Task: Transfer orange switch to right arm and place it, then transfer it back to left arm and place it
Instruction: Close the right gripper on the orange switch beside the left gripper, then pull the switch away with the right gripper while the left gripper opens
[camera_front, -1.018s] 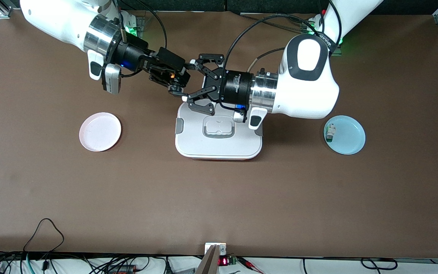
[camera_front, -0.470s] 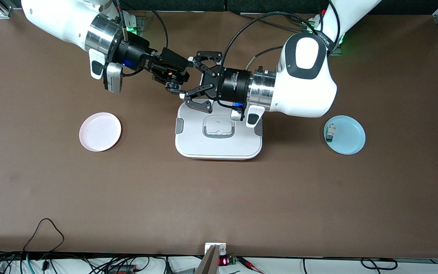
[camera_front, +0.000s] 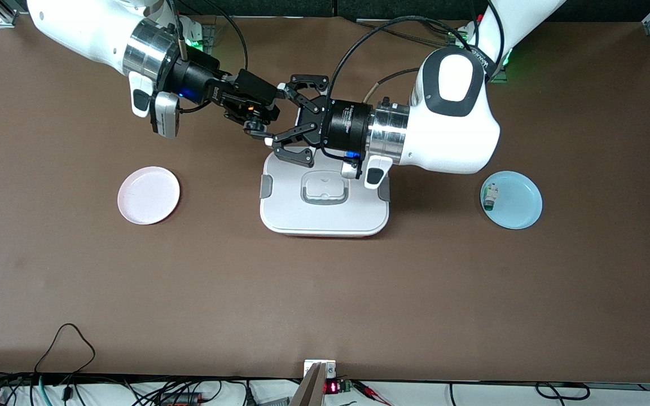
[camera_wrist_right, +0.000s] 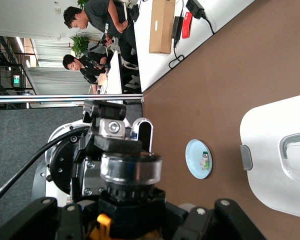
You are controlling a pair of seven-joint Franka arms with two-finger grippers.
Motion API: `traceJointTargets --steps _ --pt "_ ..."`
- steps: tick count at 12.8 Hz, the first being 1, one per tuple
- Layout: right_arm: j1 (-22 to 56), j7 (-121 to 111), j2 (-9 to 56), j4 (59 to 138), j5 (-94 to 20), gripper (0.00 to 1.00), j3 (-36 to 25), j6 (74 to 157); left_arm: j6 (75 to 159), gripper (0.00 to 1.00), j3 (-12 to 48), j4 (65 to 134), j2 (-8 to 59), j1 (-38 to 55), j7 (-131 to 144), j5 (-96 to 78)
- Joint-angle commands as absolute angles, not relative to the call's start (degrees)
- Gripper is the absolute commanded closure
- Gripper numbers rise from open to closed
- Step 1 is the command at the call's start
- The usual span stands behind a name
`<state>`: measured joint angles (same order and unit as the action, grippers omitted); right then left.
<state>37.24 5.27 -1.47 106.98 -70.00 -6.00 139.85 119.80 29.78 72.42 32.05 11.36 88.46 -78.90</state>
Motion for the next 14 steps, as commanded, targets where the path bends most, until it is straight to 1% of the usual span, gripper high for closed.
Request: traceJointTargets --steps 1,4,7,8,11,12,13,14 --pt "35.1 4.1 -1.9 104.7 -70.8 0.99 -6.4 139.3 119.4 1.00 29.2 72.9 32.5 11.2 88.4 -79.1" --pt "34.8 4.1 -1.5 104.2 -70.7 0.99 -6.3 139.1 119.4 1.00 29.3 72.9 32.5 11.2 88.4 -79.1" --pt "34.8 4.1 -1.5 104.2 -70.6 0.99 -6.4 139.1 119.4 0.94 29.3 72.9 32.5 11.2 88.5 -79.2" --pt "34.8 4.1 -1.5 104.1 -70.6 0.99 -6.3 139.1 119.3 0.89 29.3 72.9 32.5 11.2 88.5 -79.3" --pt "34.8 4.1 -1.1 103.6 -70.6 0.99 -6.4 139.1 119.2 0.67 29.4 72.9 32.5 11.2 88.5 -79.4" --pt "34.7 4.2 -0.9 103.3 -70.6 0.99 -6.4 139.1 119.2 0.62 29.4 72.9 32.5 11.2 88.5 -79.4" --pt "34.7 4.2 -0.7 103.2 -70.6 0.99 -6.3 139.1 119.2 0.20 29.3 72.9 32.4 11.2 88.5 -79.2" --pt "34.8 4.2 -0.6 102.8 -70.6 0.99 -6.4 139.1 119.1 0.00 29.4 72.9 32.2 11.2 88.5 -77.5"
